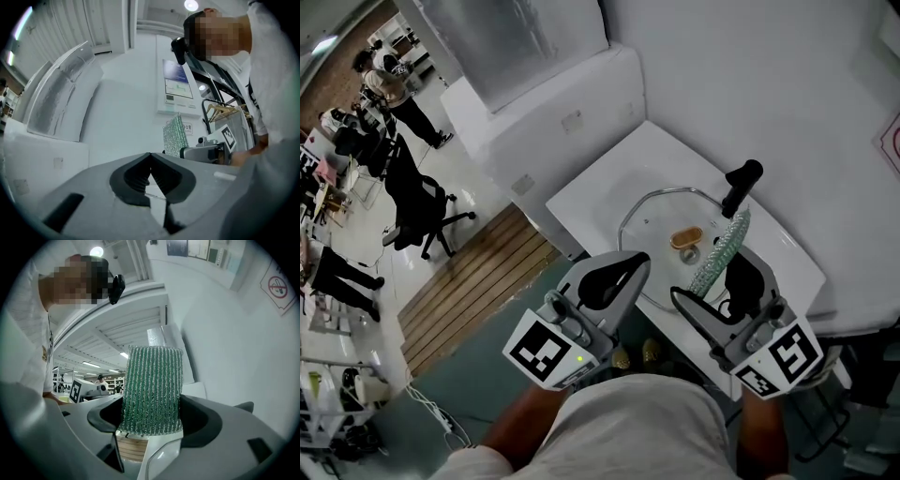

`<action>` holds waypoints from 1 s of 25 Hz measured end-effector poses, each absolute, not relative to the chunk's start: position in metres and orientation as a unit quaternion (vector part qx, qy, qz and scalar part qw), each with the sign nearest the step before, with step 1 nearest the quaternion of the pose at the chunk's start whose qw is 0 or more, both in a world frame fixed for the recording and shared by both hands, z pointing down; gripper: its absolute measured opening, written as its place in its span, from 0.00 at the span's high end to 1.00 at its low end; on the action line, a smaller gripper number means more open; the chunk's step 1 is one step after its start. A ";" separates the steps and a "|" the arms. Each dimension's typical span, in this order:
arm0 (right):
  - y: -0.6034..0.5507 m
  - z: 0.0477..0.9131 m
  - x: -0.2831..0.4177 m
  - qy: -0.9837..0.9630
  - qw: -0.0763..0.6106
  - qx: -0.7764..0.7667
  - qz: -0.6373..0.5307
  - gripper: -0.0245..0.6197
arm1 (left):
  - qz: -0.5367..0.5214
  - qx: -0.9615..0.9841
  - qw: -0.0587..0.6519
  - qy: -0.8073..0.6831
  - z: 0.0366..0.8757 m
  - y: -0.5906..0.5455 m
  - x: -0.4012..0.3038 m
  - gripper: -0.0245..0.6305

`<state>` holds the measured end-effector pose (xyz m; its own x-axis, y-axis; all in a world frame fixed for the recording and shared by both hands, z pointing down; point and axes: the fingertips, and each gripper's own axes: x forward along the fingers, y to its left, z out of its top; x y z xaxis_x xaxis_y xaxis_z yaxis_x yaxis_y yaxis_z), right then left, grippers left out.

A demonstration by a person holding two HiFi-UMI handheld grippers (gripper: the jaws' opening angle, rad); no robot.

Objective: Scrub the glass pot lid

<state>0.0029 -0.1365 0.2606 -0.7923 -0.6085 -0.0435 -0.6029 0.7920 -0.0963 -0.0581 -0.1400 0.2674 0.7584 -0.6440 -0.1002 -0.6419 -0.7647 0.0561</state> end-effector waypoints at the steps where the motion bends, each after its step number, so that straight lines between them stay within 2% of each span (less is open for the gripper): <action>1: -0.136 0.258 0.003 0.946 0.039 -0.321 -0.033 0.42 | -0.055 0.938 0.006 -0.343 0.266 -0.138 -0.058 0.94; 10: -0.130 0.245 0.002 0.944 0.068 -0.324 -0.009 0.42 | -0.063 0.941 -0.013 -0.333 0.253 -0.124 -0.055 0.94; 25: -0.129 0.254 -0.001 0.942 0.066 -0.330 -0.012 0.42 | -0.061 0.940 -0.012 -0.335 0.256 -0.125 -0.059 0.94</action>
